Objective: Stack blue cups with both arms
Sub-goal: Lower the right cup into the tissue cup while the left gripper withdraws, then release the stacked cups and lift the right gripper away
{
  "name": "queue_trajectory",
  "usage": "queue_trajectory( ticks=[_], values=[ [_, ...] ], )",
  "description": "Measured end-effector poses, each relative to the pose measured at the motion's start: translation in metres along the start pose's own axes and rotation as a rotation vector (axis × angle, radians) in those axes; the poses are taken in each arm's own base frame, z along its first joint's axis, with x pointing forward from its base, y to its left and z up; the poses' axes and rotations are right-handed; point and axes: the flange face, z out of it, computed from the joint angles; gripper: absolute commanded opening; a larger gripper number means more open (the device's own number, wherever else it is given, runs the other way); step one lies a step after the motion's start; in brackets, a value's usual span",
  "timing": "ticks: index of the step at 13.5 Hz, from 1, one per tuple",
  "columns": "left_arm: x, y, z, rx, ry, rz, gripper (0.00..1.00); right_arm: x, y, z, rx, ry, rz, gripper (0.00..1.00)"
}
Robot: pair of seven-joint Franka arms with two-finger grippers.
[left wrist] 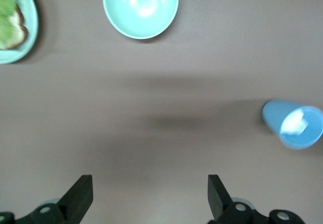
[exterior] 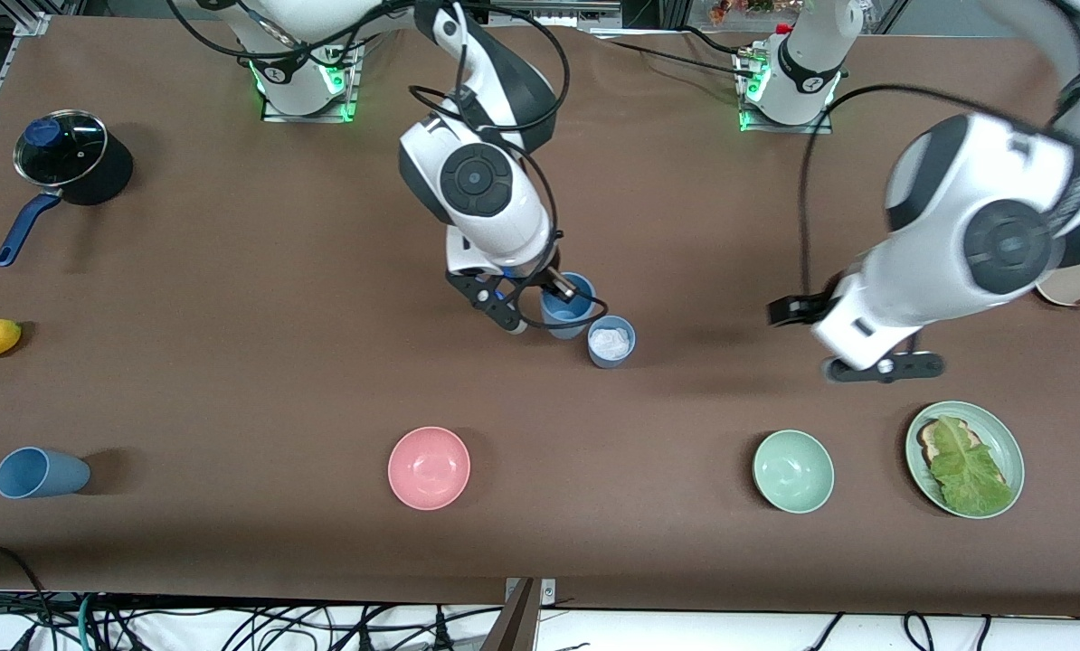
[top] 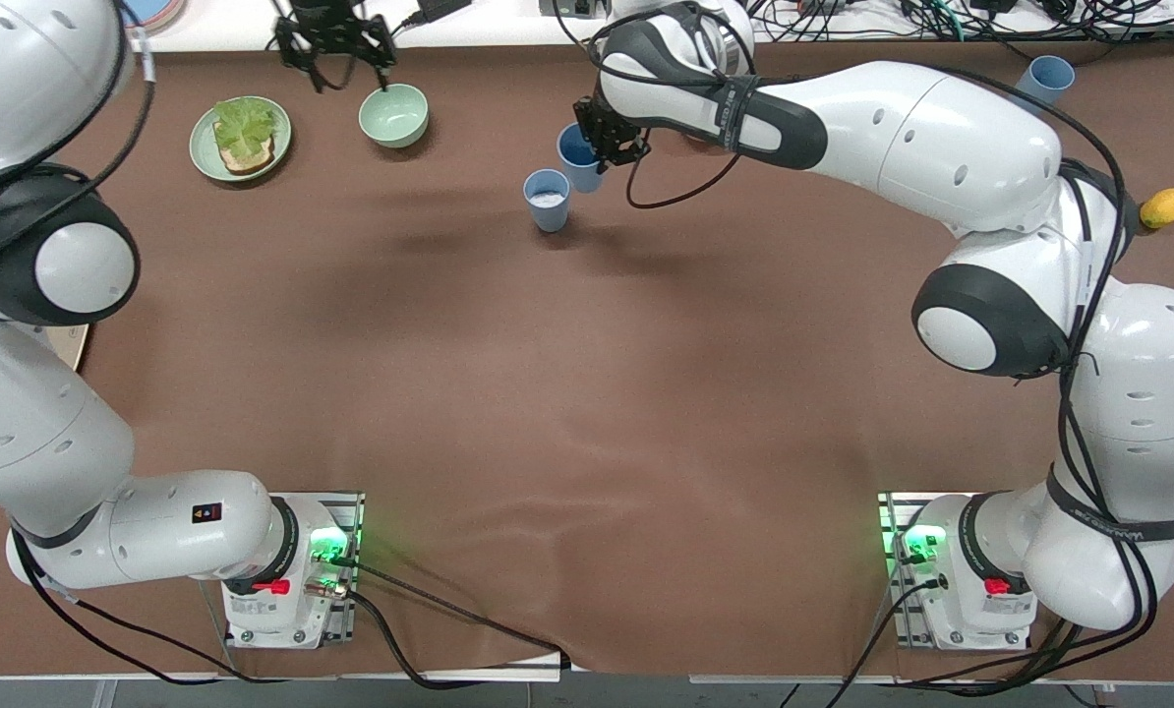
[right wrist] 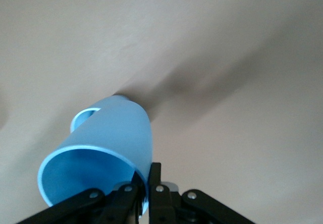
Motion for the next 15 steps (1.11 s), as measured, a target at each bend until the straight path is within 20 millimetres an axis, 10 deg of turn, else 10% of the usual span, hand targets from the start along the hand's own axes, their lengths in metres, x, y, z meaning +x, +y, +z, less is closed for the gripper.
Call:
queue_trajectory(
  ticks=[6,15],
  values=[
    [-0.030,-0.109,-0.049,-0.031,0.046,0.157,1.00,-0.009,-0.012,0.011,0.089,-0.019,0.041,0.00],
    [-0.092,-0.111,-0.088,-0.042,0.156,0.117,1.00,-0.011,-0.016,0.045,0.111,-0.015,0.047,0.00]
  ],
)
